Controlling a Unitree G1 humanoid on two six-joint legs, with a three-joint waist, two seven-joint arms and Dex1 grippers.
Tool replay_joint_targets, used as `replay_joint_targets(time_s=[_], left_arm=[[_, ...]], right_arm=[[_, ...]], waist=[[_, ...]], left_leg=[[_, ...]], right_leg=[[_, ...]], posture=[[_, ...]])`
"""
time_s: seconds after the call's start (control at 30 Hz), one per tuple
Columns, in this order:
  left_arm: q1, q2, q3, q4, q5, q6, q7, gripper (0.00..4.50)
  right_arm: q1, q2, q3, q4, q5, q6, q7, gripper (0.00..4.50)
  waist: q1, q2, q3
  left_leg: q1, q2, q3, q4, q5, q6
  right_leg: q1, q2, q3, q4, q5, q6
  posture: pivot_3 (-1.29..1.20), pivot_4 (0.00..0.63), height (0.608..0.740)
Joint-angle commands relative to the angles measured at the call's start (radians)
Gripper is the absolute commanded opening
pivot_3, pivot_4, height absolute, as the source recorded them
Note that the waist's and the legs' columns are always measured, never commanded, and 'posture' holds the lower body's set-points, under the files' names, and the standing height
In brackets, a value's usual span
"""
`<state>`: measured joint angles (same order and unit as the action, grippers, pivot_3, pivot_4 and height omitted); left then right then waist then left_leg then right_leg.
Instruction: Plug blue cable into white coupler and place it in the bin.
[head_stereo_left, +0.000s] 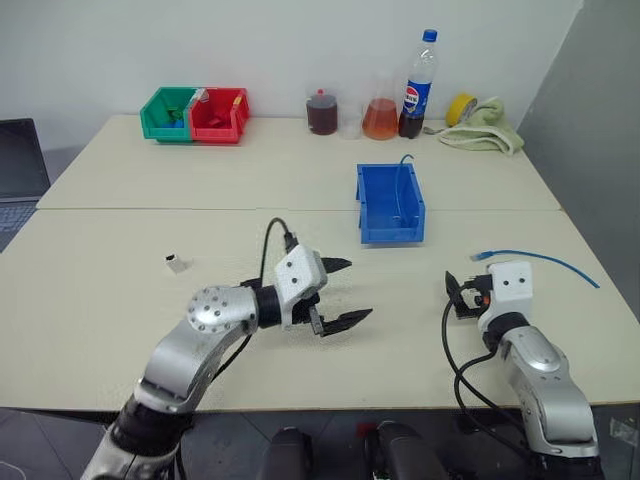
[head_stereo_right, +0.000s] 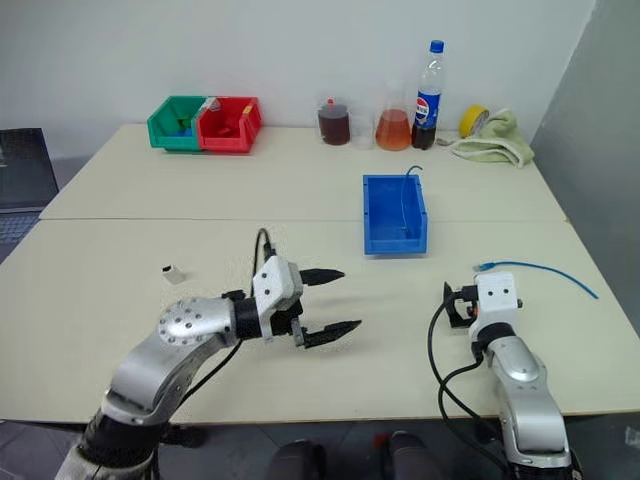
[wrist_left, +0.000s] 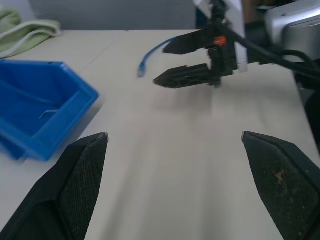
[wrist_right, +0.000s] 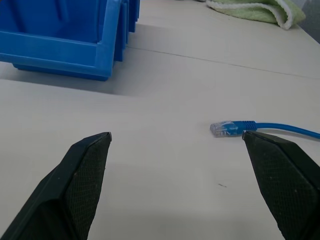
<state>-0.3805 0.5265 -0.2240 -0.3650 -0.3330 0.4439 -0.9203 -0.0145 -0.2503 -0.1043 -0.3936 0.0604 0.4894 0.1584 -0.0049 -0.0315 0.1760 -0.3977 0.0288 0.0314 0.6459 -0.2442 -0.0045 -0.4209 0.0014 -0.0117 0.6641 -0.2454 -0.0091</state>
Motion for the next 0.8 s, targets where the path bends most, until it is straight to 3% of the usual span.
replay_joint_targets(time_s=[0.03,0.27,0.4,0.63,0.8], left_arm=[[-0.044,-0.021,-0.014,0.073,0.008,-0.066,-0.035,4.5],[-0.108,-0.076,-0.042,0.206,0.037,-0.148,-0.069,4.5],[-0.133,-0.11,-0.061,0.276,0.059,-0.199,-0.082,4.5],[-0.165,-0.161,-0.062,0.348,0.083,-0.266,-0.083,4.5],[-0.149,-0.166,-0.054,0.339,0.086,-0.274,-0.08,4.5]], right_arm=[[-0.031,-0.051,-0.033,-0.017,0.014,-0.033,0.042,4.47],[-0.206,-0.311,-0.054,0.212,0.09,-0.108,0.351,4.47],[-0.446,-0.539,0.02,0.548,0.079,-0.278,0.693,4.47],[-0.894,-0.597,0.236,1.092,-0.089,-0.58,0.988,4.47],[-1.037,-0.601,0.313,1.383,-0.155,-0.75,1.17,4.47]], waist=[[-0.001,0.0,0.0],[-0.001,0.0,0.0],[-0.004,0.002,0.002],[-0.017,0.003,0.003],[-0.017,0.003,0.003]], left_leg=[[0.0,0.0,0.0,0.0,0.0,0.0],[0.001,-0.001,0.001,0.001,0.0,0.0],[0.001,-0.001,0.001,0.001,0.0,0.001],[0.001,0.001,0.001,0.0,0.0,0.001],[0.0,0.002,0.001,0.0,0.0,0.001]], right_leg=[[0.0,0.0,0.0,0.0,0.0,0.0],[0.001,0.001,0.001,0.001,0.001,0.001],[0.001,0.004,0.002,0.0,0.001,0.001],[0.0,0.007,0.002,-0.001,0.002,-0.003],[0.0,0.006,0.002,-0.001,0.002,-0.005]], posture=[[0.0,0.15,0.74],[0.0,0.15,0.74],[0.0,0.15,0.74],[0.0,0.15,0.74],[0.0,0.15,0.74]])
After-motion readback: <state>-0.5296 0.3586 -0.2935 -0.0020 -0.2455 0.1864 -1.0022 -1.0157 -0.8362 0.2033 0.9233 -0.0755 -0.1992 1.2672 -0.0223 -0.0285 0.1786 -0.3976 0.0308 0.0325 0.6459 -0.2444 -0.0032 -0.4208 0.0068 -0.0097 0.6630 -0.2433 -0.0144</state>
